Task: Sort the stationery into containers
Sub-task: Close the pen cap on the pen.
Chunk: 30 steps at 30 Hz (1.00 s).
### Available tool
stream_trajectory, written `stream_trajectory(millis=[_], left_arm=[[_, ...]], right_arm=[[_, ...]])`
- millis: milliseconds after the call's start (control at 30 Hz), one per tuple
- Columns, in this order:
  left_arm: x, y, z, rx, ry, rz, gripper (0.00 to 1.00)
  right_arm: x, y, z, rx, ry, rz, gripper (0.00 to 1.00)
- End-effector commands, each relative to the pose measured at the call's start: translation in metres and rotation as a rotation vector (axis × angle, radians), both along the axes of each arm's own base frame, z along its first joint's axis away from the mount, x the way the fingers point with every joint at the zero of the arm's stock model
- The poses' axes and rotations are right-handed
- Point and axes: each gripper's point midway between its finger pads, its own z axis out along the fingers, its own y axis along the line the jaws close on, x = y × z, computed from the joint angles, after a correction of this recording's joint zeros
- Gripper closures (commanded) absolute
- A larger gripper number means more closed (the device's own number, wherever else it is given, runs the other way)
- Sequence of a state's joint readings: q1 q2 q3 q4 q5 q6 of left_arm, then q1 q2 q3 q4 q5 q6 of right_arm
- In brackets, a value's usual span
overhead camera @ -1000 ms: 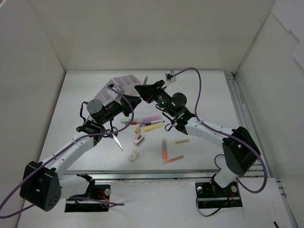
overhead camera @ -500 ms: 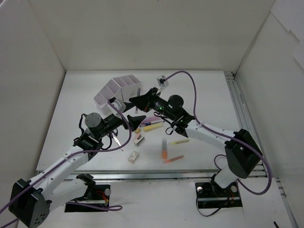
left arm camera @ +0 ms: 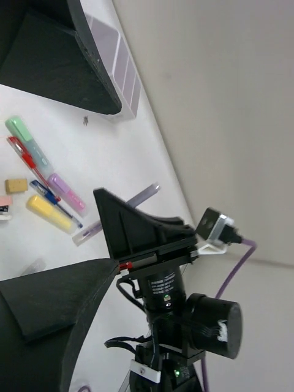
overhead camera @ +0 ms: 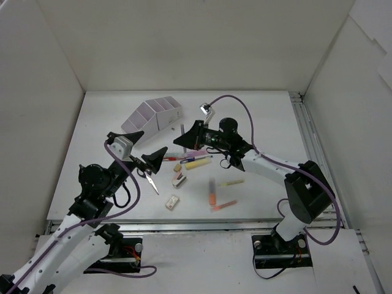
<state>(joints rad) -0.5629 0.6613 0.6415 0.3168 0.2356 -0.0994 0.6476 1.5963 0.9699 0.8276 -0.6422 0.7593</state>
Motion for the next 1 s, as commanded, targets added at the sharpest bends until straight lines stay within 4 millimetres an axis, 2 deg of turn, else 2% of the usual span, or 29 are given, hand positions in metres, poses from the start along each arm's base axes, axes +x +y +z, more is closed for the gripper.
stream_trajectory(millis=[0, 67, 100, 133, 233, 267, 300, 367, 400, 467, 500, 567, 767, 900, 967], left_arm=[[0.006, 0.035, 0.02, -0.01, -0.006, 0.181, 0.01], [0.004, 0.035, 0.009, 0.062, -0.002, 0.174, 0.0], [0.0, 0.028, -0.004, 0.154, -0.012, 0.123, 0.01], [-0.001, 0.024, -0.011, 0.189, -0.007, 0.098, 0.0], [0.0, 0.008, -0.035, 0.294, 0.005, 0.02, 0.01], [0.0, 0.003, -0.039, 0.316, 0.003, 0.005, 0.01], [0.002, -0.007, -0.05, 0.355, 0.02, -0.024, 0.0], [0.004, -0.016, -0.049, 0.418, 0.004, -0.041, 0.0], [0.006, -0.02, -0.067, 0.485, 0.055, -0.05, 0.0], [0.001, -0.036, -0.061, 0.544, 0.029, -0.091, 0.0], [0.004, -0.04, -0.071, 0.587, 0.047, -0.085, 0.0], [-0.004, -0.059, -0.071, 0.639, 0.001, -0.139, 0.01], [-0.007, -0.085, -0.078, 0.765, -0.098, -0.068, 0.0], [0.0, -0.1, -0.064, 0.748, -0.178, -0.006, 0.01], [0.006, -0.099, -0.06, 0.736, -0.196, 0.032, 0.04]], right_arm=[[-0.003, -0.011, -0.001, 0.014, 0.068, 0.106, 1.0], [-0.002, -0.014, -0.019, -0.02, 0.201, 0.106, 1.0], [0.002, -0.015, -0.019, -0.031, 0.237, 0.1, 1.0], [0.003, -0.017, -0.028, -0.065, 0.301, 0.091, 1.0], [0.0, -0.033, -0.058, -0.274, 0.488, 0.022, 1.0], [-0.001, -0.036, -0.061, -0.291, 0.507, 0.008, 1.0], [0.001, -0.039, -0.057, -0.283, 0.54, -0.007, 1.0], [-0.006, -0.041, -0.048, -0.237, 0.635, 0.032, 1.0], [-0.004, -0.045, -0.044, -0.213, 0.677, 0.031, 1.0], [-0.006, -0.045, -0.04, -0.18, 0.755, 0.043, 1.0], [-0.006, -0.044, -0.04, -0.17, 0.784, 0.044, 1.0], [-0.009, -0.038, -0.034, -0.13, 0.842, 0.078, 1.0], [-0.005, -0.029, -0.008, 0.042, 0.905, 0.11, 1.0], [-0.013, -0.02, -0.004, 0.071, 0.925, 0.146, 1.0], [-0.017, -0.017, -0.002, 0.079, 0.929, 0.165, 1.0]])
